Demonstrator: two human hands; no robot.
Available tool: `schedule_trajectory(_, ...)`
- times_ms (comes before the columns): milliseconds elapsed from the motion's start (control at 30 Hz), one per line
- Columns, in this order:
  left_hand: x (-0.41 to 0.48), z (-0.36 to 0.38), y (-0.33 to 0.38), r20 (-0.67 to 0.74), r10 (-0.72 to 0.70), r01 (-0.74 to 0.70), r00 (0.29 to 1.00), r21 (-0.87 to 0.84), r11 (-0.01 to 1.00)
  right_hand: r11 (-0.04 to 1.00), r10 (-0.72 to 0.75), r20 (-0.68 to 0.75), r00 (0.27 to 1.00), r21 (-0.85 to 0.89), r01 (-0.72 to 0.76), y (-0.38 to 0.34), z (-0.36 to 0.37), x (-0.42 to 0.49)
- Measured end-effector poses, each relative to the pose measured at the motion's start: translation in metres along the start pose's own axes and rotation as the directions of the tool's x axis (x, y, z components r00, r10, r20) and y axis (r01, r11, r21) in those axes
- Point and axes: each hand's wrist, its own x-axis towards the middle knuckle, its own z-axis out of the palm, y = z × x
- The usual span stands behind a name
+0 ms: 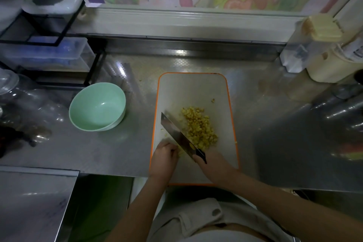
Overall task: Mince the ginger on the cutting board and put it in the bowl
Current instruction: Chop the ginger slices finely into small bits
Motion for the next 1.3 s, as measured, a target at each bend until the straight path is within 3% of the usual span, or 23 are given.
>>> schedule_trajectory(433,0.002,0.001,-0.001,0.005,0.05,-0.05,0.999,0.024,0.998,0.994,0.053,-0.043,0.998,-0.097,-0.057,-0.005,0.024,0.008)
schedule_trajectory(700,-0.001,-0.002,0.001,0.011,0.053,-0.053,0.999,0.052,0.997,0.999,-0.025,0.038,0.999,-0.019,0.026,0.008,0.001,0.02)
schedule_trajectory(1100,-0.001,-0.001,-0.002,0.066,0.081,-0.084,0.995,0.035,0.996,0.994,-0.108,-0.056,0.993,0.007,0.109,0.008,-0.012,0.015)
schedule_trajectory(1300,-0.003,0.001,-0.001,0.06,0.051,-0.053,0.997,0.033,0.998,0.998,-0.066,-0.036,0.997,-0.002,0.066,0.004,-0.007,0.014)
